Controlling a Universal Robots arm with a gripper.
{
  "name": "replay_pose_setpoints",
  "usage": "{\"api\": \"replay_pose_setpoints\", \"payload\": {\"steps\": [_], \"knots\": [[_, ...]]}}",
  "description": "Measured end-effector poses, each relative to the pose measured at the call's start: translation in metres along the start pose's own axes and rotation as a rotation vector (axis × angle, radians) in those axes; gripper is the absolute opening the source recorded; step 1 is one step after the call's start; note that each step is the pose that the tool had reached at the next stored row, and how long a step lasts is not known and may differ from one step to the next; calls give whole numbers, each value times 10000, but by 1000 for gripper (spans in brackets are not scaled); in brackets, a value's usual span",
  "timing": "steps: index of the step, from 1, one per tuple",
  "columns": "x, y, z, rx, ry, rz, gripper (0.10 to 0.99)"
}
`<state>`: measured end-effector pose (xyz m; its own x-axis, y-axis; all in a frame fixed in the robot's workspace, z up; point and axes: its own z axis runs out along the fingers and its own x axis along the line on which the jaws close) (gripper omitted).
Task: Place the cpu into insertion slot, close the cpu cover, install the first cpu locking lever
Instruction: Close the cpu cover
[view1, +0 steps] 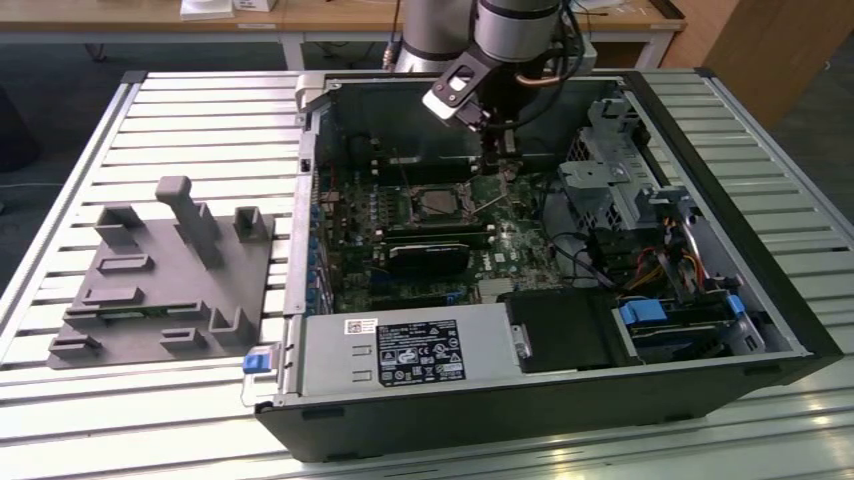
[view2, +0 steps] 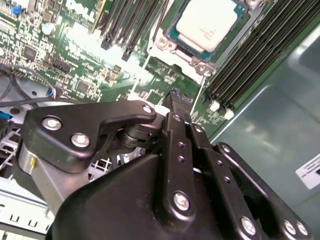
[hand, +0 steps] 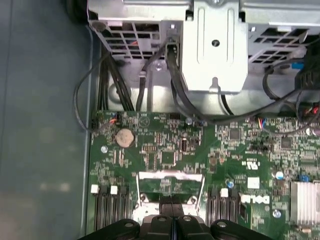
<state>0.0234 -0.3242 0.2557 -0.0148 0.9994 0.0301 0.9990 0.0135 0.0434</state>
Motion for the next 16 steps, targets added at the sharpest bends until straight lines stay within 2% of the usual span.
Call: {"api": "replay_pose_setpoints", "payload": {"steps": [16], "knots": [[12,262,38,4,-8,0,106]]}}
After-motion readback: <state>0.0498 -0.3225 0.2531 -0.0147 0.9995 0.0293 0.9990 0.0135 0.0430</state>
